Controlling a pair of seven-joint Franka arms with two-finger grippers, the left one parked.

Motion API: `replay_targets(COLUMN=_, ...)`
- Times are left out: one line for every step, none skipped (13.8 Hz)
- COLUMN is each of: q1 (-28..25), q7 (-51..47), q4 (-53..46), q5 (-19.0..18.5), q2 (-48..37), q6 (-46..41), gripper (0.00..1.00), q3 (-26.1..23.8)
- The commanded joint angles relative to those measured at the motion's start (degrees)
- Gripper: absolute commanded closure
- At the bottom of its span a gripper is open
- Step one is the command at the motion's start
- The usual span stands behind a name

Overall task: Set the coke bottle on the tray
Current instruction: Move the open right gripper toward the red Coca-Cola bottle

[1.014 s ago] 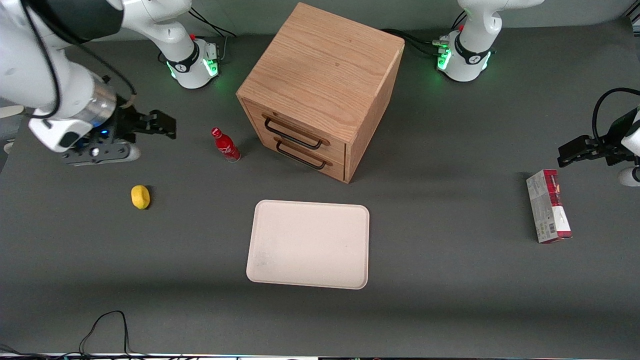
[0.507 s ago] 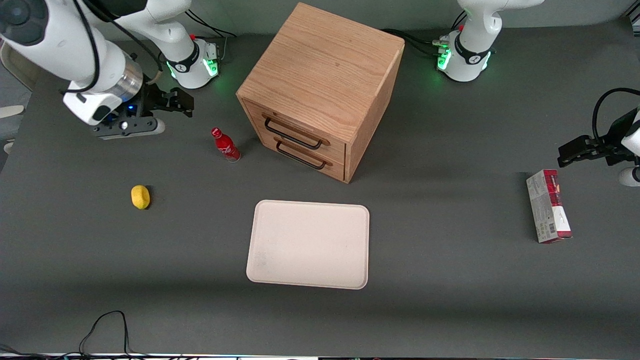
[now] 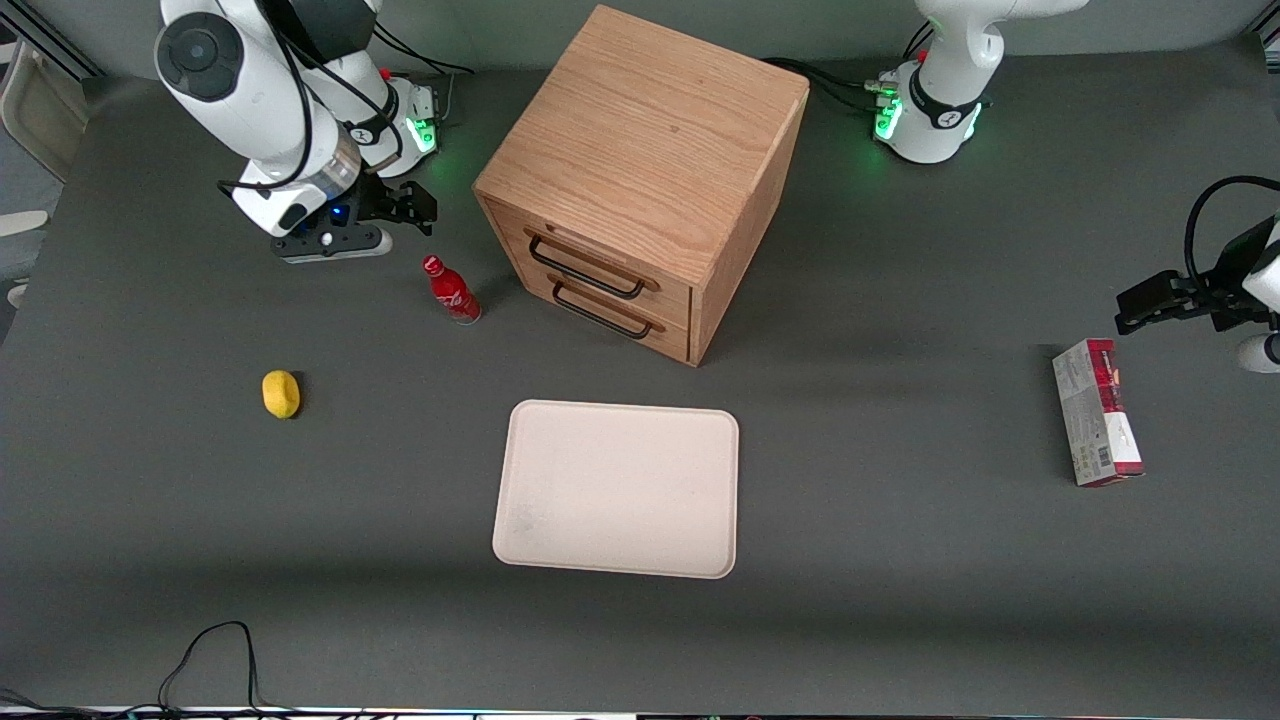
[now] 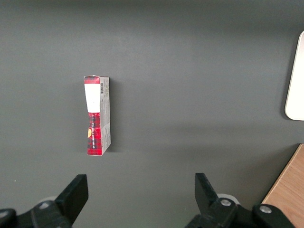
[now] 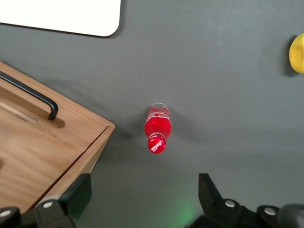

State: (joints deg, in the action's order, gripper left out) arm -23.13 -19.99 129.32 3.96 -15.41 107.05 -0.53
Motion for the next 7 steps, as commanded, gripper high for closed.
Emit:
replay_targets(q1=-1.47, q7=-1.37, q4=5.58, q5=-0.18, q2=-1.91, q6=4.73, gripper=0.00, q3=0.35)
replay_targets(q1=-2.00, q7=-1.37, q4=7.77, q5=-0.35, q2=-1.91, q6=7.45, gripper=0.00, q3=0.35)
replay_targets(q1=-2.09, q7=-1.37, q4=10.23, q5=-0.36, q2=-1.82, q6=10.87, gripper=0.00, q3=0.35)
replay_targets(q1=-2.18, q7=-1.37, q4=12.60, q5=-0.36, q2=-1.56, q6=14.30, gripper=0.00, q3=0.35)
replay_targets(q1=-2.27, q7=-1.37, q4=14.28, q5=-0.36, q2=-1.30, q6=16.59, gripper=0.00, q3=0.35)
replay_targets(q1=-2.27, q7=-1.37, q4=15.34, q5=-0.36, q2=-1.03, q6=18.18, gripper=0.00, q3=0.35)
replay_targets(q1=-2.35, q7=-1.37, q4=16.40, q5=-0.36, q2=-0.42, q6=19.94, gripper=0.00, q3=0.35)
